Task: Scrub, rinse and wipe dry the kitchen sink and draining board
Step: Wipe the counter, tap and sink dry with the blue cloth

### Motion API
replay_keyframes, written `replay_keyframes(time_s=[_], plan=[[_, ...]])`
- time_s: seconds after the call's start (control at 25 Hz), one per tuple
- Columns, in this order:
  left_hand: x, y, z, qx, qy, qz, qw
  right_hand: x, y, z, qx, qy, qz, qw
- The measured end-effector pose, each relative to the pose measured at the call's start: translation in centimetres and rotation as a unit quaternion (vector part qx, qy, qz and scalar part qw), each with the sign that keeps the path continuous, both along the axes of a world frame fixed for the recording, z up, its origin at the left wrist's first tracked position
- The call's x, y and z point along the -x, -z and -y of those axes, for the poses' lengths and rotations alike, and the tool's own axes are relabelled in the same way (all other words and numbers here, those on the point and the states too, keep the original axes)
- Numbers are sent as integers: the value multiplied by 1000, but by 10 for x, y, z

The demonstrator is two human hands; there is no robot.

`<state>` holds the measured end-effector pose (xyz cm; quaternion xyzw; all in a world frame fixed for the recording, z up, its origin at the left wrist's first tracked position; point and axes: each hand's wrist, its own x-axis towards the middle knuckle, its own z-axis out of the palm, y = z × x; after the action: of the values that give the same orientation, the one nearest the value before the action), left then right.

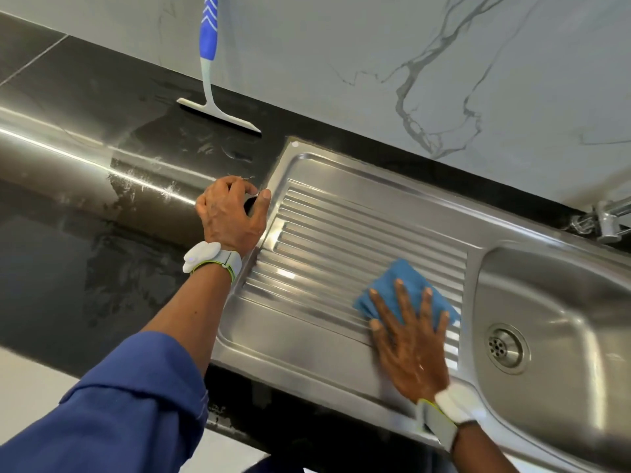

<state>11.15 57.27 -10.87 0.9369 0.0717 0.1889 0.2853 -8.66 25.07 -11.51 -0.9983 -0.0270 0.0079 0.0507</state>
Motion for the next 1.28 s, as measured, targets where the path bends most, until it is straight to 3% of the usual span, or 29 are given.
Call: replay_keyframes(time_s=[0.12,0.28,0.44,0.56,0.68,0.8,1.0,1.28], plan=[[-1,0,1,9,-5,4,1000,12,-3,-16,-22,63,-1,998],[-2,-1,-2,40,-1,25,999,-54,4,-124,-41,-144,29,988],[-7,4,-4,49,16,39,998,-79,2,-189,-44,-145,14,988],[-8,4,-7,50,21,31,998,-34,-4,-150,-21,-271,18,962],[-1,2,-7,22,57,22,998,-7,-4,-87,-20,-233,23,972],[19,-8,-4,-8,44,21,999,-15,-4,-96,-2,-186,6,983],[77,-23,-3,-11,-62,3,998,-32,-3,-179,-39,-309,-31,950],[169,-25,42,-33,-108,-38,993,16,1,-61,-41,-365,-10,930]])
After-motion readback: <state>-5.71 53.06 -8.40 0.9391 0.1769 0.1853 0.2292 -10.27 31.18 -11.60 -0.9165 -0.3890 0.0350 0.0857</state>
